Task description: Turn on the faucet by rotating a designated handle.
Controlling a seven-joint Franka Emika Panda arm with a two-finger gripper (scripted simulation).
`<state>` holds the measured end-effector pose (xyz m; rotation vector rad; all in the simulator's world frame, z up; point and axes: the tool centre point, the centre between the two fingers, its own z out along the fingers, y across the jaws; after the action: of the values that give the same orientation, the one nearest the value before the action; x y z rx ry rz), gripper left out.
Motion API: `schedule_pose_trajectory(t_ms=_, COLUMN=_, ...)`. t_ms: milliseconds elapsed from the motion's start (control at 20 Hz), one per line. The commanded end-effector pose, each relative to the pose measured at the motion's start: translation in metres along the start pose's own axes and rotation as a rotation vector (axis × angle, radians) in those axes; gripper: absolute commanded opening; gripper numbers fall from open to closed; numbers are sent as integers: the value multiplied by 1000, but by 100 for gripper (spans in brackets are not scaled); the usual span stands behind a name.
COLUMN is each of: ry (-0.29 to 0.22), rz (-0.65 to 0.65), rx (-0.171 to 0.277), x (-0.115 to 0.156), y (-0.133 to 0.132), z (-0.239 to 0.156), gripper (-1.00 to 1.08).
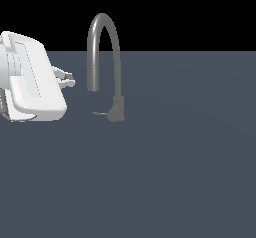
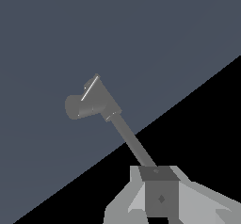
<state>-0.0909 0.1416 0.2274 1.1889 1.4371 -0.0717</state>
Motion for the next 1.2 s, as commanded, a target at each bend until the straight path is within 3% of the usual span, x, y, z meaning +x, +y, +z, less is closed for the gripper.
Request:
schedule_pose_trajectory(t_ms=0, ry=-4, rz=-42, rx=-42, x=9, y=-5, z=4, gripper=-100)
schedule_pose_trajectory(t_ms=1150, ry=-51, rz=-428, rx=-399, x=73, y=-55, z=58, gripper=-100)
